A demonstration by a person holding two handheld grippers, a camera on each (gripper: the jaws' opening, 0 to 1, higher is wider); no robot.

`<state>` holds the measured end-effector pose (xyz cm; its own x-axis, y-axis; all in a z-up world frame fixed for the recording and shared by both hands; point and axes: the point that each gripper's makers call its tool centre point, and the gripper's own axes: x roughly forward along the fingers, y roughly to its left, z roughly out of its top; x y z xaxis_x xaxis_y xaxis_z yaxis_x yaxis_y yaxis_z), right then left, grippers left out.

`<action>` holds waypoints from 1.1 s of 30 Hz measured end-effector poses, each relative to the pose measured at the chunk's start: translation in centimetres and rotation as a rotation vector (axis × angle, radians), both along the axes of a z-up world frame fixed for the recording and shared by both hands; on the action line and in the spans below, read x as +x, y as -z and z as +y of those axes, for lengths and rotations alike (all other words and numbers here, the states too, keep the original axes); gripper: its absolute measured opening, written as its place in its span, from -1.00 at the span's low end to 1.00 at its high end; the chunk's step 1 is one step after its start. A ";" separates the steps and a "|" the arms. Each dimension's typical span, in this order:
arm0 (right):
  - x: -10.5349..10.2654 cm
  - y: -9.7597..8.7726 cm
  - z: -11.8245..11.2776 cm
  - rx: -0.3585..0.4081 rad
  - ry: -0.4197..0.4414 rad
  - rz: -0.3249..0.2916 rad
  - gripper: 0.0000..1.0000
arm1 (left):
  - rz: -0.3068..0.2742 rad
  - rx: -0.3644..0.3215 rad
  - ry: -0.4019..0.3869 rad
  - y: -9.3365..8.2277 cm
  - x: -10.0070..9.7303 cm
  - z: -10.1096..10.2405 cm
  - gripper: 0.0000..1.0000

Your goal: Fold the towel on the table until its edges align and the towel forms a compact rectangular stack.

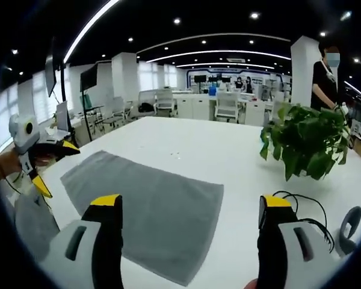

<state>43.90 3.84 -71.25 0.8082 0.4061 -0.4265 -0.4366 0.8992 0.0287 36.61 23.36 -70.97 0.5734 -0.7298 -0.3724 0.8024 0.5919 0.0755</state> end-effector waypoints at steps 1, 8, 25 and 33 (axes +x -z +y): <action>0.3 0.2 0.1 0.002 -0.002 0.007 0.86 | -0.004 -0.001 0.008 0.0 0.1 -0.6 0.59; 2.9 1.7 -0.1 0.036 0.015 0.036 0.71 | -0.016 0.040 0.118 1.4 0.7 -5.6 0.53; 8.2 6.7 -0.4 0.083 0.045 0.121 0.53 | 0.039 0.077 0.300 6.7 0.2 -14.9 0.30; 10.9 9.3 -0.2 0.079 0.058 0.134 0.49 | 0.068 0.128 0.376 10.3 -0.4 -17.4 0.03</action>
